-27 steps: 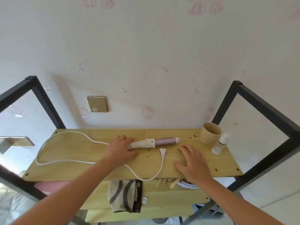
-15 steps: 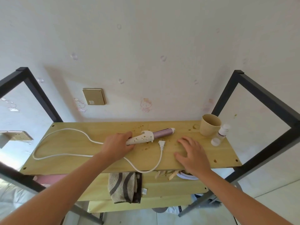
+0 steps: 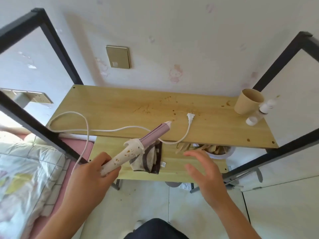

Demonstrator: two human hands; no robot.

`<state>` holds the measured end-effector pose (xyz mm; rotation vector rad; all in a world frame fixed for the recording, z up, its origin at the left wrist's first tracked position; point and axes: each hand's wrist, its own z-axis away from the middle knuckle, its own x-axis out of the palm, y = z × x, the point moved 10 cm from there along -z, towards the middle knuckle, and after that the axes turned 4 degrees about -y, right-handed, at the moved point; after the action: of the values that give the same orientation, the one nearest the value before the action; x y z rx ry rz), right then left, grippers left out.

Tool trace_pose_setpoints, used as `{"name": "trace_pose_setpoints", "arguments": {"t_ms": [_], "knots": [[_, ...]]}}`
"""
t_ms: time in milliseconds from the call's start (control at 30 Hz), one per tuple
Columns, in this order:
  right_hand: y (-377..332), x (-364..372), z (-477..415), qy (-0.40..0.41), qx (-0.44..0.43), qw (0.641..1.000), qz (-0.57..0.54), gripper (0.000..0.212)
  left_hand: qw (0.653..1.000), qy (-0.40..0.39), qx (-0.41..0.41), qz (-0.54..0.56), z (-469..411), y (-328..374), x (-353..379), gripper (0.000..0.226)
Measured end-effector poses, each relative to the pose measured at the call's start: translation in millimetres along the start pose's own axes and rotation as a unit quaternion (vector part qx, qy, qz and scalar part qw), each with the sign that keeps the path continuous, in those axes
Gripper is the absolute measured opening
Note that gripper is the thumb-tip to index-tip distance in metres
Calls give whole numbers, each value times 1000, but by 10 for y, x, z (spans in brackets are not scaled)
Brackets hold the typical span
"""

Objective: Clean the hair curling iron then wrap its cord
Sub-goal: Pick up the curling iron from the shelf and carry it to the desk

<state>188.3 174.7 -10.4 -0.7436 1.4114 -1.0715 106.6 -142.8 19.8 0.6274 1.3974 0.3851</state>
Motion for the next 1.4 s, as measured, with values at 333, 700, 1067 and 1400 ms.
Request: {"name": "trace_pose_setpoints", "arguments": {"t_ms": [333, 700, 1067, 1400], "knots": [[85, 646, 296, -133, -12, 991, -2, 47, 984, 84, -150, 50, 1239, -503, -80, 24], [-158, 1426, 574, -422, -121, 898, 20, 45, 884, 300, -351, 70, 3124, -580, -15, 19], [-404, 2520, 2062, -627, -171, 760, -8, 48, 731, 447, -501, 122, 5260, -437, 421, 15], [-264, 3567, 3629, -721, -160, 674, -19, 42, 566, 543, -607, 128, 7419, -619, 931, 17]]}}
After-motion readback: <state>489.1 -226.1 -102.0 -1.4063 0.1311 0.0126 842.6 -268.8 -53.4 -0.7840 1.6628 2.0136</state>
